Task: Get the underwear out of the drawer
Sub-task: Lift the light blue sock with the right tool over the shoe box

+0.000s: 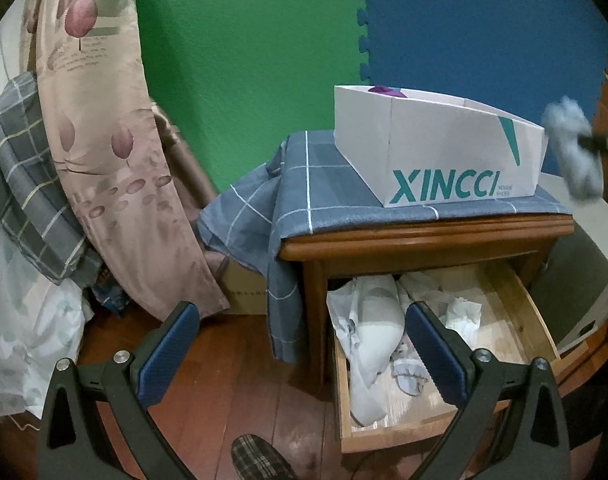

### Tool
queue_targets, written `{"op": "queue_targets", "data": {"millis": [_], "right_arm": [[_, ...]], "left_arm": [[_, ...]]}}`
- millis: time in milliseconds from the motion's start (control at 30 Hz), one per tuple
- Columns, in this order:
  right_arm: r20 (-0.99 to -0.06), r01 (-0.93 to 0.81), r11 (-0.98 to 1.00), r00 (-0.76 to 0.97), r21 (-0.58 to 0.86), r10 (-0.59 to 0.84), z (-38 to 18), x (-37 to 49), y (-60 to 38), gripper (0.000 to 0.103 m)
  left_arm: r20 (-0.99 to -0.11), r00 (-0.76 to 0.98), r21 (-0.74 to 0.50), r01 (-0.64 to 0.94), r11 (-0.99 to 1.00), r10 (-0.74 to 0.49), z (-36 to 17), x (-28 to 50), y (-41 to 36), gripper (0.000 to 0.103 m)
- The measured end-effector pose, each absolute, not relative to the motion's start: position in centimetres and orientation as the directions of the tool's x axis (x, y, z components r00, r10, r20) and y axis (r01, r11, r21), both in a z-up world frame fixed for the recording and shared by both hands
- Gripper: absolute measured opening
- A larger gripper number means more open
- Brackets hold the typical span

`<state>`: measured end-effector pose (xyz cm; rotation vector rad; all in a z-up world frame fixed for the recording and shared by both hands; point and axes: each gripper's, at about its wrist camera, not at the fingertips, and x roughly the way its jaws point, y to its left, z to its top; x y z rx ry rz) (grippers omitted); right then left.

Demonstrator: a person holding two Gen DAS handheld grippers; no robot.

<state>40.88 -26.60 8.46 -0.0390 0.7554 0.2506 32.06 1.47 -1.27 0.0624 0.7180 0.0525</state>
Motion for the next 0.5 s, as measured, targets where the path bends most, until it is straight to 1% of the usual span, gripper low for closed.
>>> {"op": "queue_targets", "data": {"millis": [200, 500], "right_arm": [[-0.614, -0.224, 0.973, 0.762, 0.049, 0.206, 13.0, 42.9, -27.5, 0.019], [-0.567, -0.226, 0.974, 0.805, -0.026, 0.172, 16.6, 46.9, -25.7, 0.019]], "left_arm": [[-0.664, 0.745, 0.085, -0.01, 0.996, 0.064, -1.5, 32.1, 1.0, 0.102], [-0.667, 0.743, 0.071, -0.004, 0.997, 0.05, -1.6, 32.1, 1.0, 0.102]]}}
